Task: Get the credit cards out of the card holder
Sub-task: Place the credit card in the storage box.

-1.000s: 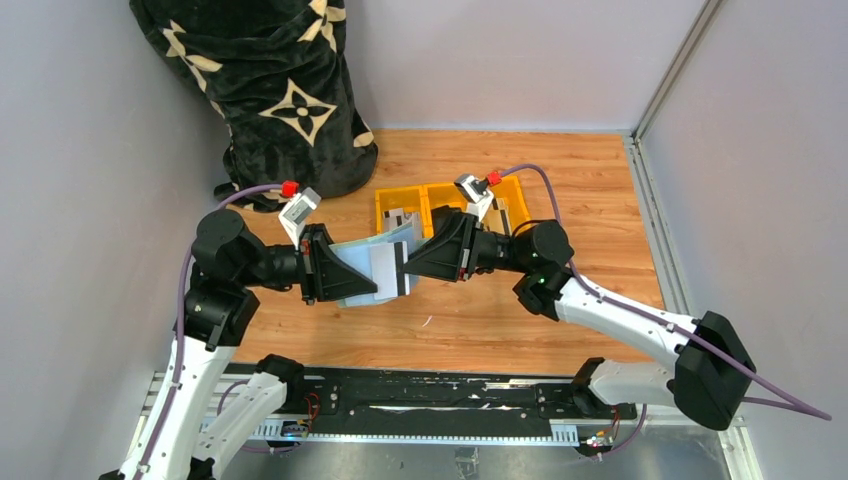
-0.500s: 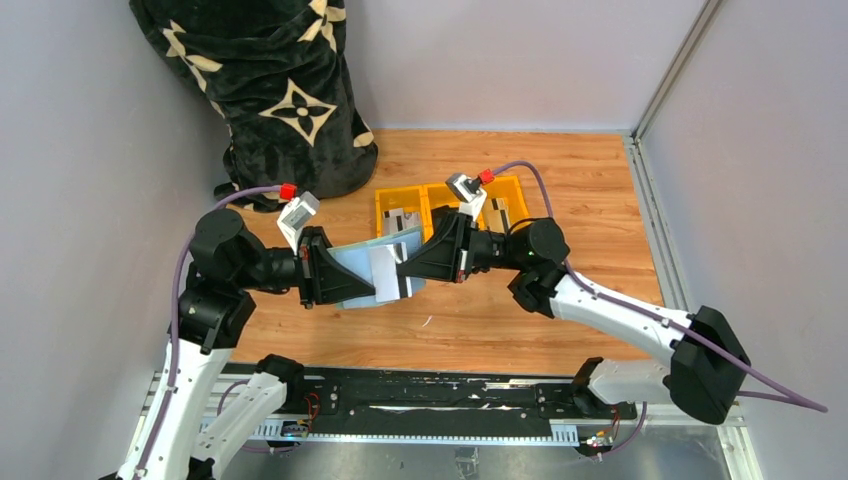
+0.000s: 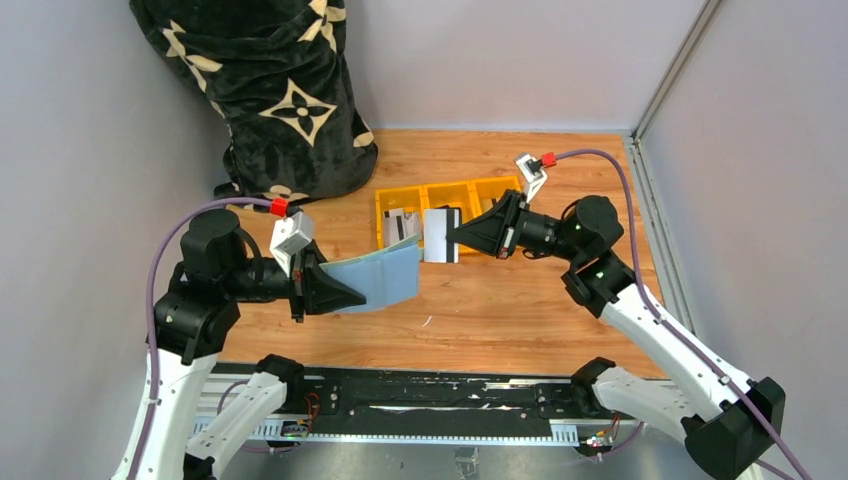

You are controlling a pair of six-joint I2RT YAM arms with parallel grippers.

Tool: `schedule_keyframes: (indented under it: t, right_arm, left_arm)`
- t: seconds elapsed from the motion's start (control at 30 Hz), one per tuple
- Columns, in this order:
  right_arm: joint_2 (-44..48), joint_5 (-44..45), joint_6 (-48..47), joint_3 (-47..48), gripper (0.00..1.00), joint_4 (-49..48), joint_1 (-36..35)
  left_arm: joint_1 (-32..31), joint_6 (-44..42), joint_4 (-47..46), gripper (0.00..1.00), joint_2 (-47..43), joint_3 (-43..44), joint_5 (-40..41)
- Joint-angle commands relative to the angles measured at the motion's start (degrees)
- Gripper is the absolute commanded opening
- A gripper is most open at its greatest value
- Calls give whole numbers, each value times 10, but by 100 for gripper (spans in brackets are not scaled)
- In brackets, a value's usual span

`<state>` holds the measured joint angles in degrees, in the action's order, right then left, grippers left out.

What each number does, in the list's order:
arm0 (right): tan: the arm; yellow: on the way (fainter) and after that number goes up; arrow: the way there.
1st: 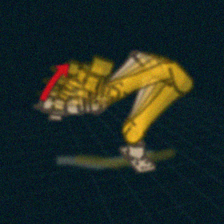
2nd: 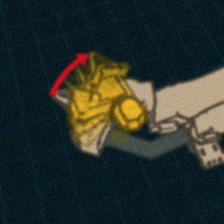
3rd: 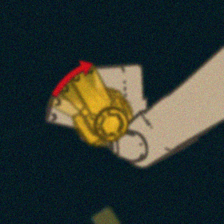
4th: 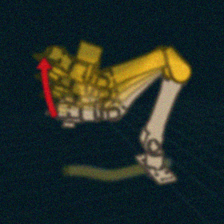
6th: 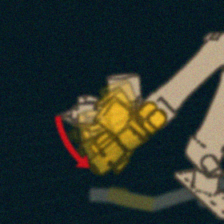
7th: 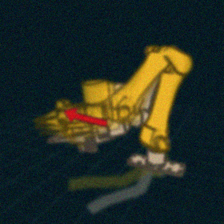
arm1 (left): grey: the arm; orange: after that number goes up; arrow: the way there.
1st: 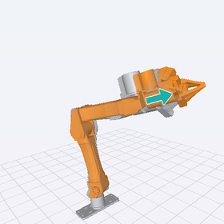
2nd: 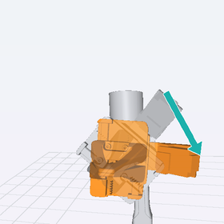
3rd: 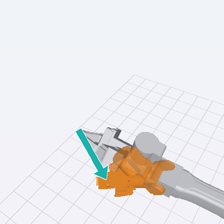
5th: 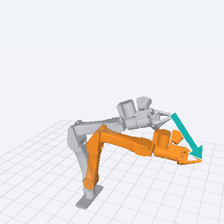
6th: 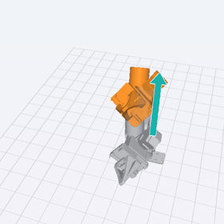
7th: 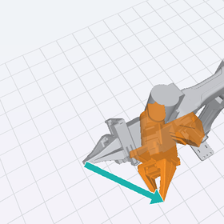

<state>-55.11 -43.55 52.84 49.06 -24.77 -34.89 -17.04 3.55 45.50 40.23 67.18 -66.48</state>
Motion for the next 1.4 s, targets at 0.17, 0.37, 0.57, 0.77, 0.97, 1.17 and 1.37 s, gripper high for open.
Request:
schedule_keyframes:
  t: [0.17,0.37,0.57,0.77,0.97,1.17,1.37]
  right_arm:
    - [20,-7,-50,14,0,97,73]
    - [5,10,-90,13,0,131,87]
    - [-58,43,-133,17,0,147,87]
    - [-159,72,-169,49,0,127,62]
    - [-304,99,-205,129,0,132,23]
    - [-435,169,-252,218,0,161,-6]
    - [-541,216,-268,313,0,189,-24]
  left_arm:
    - [-4,-137,16,0,-46,25,-33]
    - [-4,-223,16,0,-74,22,0]
    - [-4,-384,17,0,-125,-19,96]
    - [-4,-572,18,0,-175,-67,162]
    - [-4,-638,18,0,-185,-94,176]
    - [-4,-633,18,0,-198,-119,182]
    - [-4,-625,22,0,-217,-158,201]
